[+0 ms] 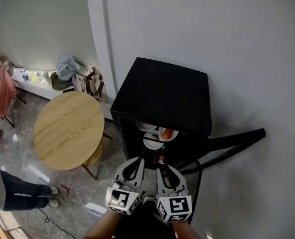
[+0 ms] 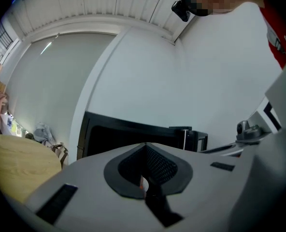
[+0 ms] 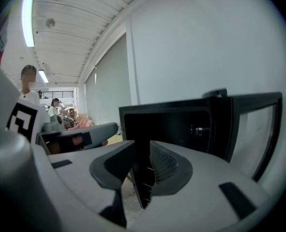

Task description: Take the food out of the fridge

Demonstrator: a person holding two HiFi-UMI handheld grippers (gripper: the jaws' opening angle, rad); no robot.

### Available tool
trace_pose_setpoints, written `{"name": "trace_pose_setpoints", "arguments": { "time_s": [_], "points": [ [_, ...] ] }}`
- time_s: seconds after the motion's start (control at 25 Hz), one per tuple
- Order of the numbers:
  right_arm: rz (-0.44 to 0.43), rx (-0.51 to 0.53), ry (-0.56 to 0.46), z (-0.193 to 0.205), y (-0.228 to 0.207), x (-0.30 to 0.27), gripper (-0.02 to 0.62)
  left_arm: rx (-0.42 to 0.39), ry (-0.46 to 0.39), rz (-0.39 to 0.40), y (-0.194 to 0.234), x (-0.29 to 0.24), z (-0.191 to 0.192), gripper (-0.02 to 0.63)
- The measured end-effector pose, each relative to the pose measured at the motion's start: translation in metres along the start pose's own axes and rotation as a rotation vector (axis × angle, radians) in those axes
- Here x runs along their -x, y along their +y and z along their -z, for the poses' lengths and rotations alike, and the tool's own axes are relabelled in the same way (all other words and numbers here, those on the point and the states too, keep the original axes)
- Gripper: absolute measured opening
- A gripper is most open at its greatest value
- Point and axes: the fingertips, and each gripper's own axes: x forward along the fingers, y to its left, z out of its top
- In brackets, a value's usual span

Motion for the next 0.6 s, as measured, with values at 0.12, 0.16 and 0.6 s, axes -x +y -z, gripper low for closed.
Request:
{"name": "trace_pose_setpoints", "arguments": {
  "time_s": [0.12,0.16,0.6],
  "points": [
    [0.089,-0.086,0.053,0.055,-0.033,-0.046,0.080,-0.010,-0.002,-0.007,0.014,-0.024,0.047,0.009],
    [0.114,-0.135,0.073,0.073,-0.044,-0.064,0.080,-0.008,0.000,-0.010,0.019,-0.031,0.061,0.009],
    [0.470,-0.769,0.036,0.185,-0.165,-0.184,0.095,0.007,0.035,-0.019,0.069,-0.100,0.161,0.009]
  ]
}}
